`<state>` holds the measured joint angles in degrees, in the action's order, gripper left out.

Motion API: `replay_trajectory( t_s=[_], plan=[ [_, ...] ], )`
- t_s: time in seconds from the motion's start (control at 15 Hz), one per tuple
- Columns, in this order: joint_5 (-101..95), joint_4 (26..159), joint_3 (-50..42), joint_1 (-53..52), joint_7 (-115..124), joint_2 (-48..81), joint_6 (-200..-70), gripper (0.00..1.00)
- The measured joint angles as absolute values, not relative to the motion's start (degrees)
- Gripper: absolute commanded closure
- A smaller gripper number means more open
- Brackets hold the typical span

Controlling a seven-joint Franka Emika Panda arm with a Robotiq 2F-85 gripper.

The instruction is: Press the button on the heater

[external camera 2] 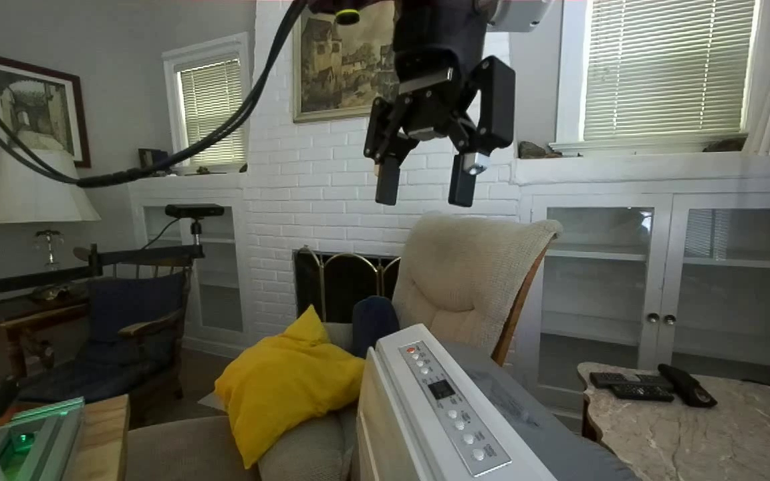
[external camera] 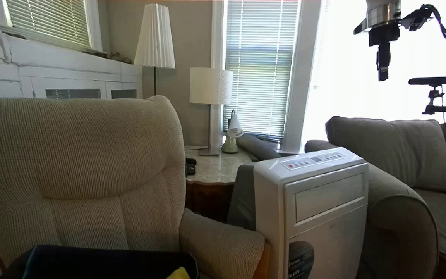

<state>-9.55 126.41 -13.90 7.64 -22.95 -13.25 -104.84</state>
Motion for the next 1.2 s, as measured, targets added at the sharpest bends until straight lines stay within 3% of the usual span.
replay_trajectory(
  t_s=[0.73,1.2],
  plan=[
    [6.25,127.62,-12.40,2.33,-51.02,-9.71,-113.62,0.00],
    [6.72,129.72,-7.88,1.23,-60.31,-6.20,-123.43,0.00]
  ],
)
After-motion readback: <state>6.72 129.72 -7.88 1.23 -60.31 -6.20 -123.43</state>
